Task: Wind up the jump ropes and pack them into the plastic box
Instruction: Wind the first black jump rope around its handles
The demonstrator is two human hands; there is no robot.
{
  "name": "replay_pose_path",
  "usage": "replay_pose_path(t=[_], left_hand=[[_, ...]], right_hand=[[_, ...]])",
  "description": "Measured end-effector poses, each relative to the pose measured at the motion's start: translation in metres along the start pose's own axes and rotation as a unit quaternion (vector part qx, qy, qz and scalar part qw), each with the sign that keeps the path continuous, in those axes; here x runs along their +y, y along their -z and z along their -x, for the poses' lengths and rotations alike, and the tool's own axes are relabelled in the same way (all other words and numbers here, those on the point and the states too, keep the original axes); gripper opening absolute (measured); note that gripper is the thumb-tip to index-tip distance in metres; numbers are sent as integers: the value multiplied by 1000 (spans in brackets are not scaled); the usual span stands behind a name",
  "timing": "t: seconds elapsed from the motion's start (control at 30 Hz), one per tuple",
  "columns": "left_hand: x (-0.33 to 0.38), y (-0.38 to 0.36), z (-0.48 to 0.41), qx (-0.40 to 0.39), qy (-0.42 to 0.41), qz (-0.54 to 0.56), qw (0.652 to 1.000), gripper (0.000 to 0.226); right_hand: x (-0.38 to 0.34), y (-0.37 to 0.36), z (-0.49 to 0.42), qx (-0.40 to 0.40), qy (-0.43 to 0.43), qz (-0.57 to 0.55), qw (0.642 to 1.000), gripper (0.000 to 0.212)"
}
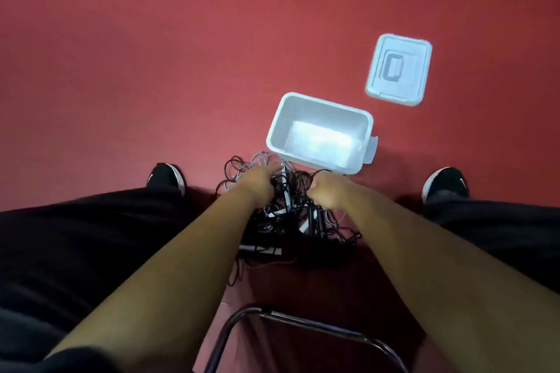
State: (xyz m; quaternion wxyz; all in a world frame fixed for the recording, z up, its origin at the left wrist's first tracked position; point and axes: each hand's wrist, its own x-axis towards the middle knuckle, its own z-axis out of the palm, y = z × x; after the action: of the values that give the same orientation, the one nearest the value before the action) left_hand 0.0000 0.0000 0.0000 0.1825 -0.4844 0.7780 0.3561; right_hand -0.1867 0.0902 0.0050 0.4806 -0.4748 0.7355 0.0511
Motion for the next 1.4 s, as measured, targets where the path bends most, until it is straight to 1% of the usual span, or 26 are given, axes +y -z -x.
replay_pose_path(t=[0.1, 0.2, 0.27, 0.33, 0.4, 0.47, 0.57, 0.67, 0.77, 0.83, 0.87, 0.93, 1.07, 1.17, 1.23, 1.33, 1.4], left_hand=[[-4, -16, -6, -15, -3, -39, 999, 85], [-13, -30, -15, -11, -26, -73, 997, 85], [-14, -29, -16, 0, -25, -76, 997, 75], [-12, -28, -13, 4, -15, -109, 994, 54], [-10, -28, -11, 16, -8, -153, 988, 40], [-9, -25, -9, 38, -6, -156, 987, 34], [-2, -7, -2, 74, -20, -97, 992, 22], [12, 21, 8, 96, -23, -37, 994, 13], [30, 46, 24, 115, -32, 55, 991, 21], [45, 65, 39, 126, -48, 83, 987, 18], [53, 74, 46, 133, -58, 90, 985, 16], [69, 93, 65, 150, -79, 108, 980, 16], [92, 126, 94, 169, -97, 173, 965, 16], [109, 153, 118, 166, -122, 242, 948, 21], [119, 168, 133, 157, -134, 301, 931, 25], [137, 185, 153, 143, -148, 390, 898, 22], [146, 190, 160, 126, -152, 455, 868, 22]], right_hand=[[5, -10, -11, -11, -17, -22, 1000, 32], [7, -16, -12, -32, -23, -36, 999, 31], [8, -17, -11, -37, -19, -32, 999, 35], [11, -19, -10, -35, -20, -33, 999, 37], [15, -20, -9, -29, -26, -41, 998, 34], [16, -18, -6, -16, -28, -49, 998, 27], [12, -8, 3, 2, -16, -65, 998, 23], [5, 5, 17, 40, -13, -121, 992, 17], [-8, 22, 37, 69, 16, -172, 983, 21], [-19, 36, 56, 104, 37, -201, 973, 19], [-25, 44, 66, 118, 47, -214, 969, 23], [-33, 58, 86, 141, 74, -210, 965, 32], [-46, 85, 119, 187, 103, -223, 951, 34], [-57, 107, 152, 217, 135, -240, 936, 36], [-65, 118, 174, 220, 150, -250, 931, 45], [-72, 125, 197, 218, 169, -267, 923, 61], [-77, 124, 207, 221, 181, -278, 917, 60]])
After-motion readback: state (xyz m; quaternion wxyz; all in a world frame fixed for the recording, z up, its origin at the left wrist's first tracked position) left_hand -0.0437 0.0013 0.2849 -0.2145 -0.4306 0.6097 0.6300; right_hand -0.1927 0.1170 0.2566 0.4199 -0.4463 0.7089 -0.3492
